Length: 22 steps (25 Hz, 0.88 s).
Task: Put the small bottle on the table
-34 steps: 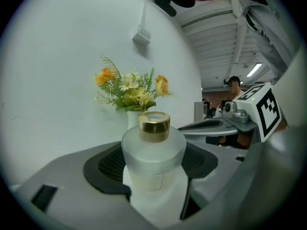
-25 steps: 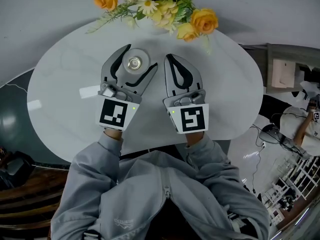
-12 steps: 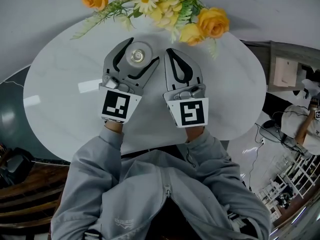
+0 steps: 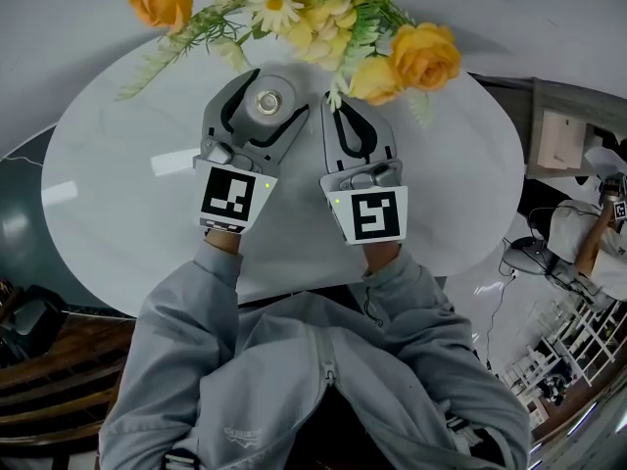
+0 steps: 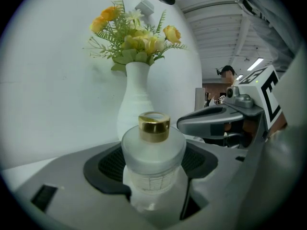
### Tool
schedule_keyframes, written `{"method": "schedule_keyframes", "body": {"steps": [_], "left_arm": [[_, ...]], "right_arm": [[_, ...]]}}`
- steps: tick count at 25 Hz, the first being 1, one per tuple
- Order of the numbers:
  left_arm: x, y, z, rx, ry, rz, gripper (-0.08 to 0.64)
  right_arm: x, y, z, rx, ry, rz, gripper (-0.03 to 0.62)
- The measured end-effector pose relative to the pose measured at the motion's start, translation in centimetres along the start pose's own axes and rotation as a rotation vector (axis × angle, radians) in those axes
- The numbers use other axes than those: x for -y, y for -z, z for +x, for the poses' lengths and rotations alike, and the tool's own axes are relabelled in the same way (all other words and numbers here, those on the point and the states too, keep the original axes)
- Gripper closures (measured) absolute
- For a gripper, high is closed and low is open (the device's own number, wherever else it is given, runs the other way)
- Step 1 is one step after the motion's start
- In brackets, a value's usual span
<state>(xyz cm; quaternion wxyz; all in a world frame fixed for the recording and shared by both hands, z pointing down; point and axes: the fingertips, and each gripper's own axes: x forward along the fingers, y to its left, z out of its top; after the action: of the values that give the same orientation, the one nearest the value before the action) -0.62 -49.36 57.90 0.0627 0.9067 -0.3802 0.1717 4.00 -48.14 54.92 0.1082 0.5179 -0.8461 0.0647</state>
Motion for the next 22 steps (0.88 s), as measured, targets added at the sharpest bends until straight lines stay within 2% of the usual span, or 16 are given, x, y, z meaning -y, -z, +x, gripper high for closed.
{"method": "schedule_keyframes", "body": {"steps": [14,22], "left_arm": [[0.1,1.3,0.6,-0.099,-0.001,-0.006,0.227],[0.2,1.6,1.1,-0.107,-0.003,0.001,0.226]], "right_arm": [[0.0,-0.3,0.4,0.001,0.003,0.022,0.566],[0.2,-0.5,0.2,0.004,-0.001,0.014,0.566]]}}
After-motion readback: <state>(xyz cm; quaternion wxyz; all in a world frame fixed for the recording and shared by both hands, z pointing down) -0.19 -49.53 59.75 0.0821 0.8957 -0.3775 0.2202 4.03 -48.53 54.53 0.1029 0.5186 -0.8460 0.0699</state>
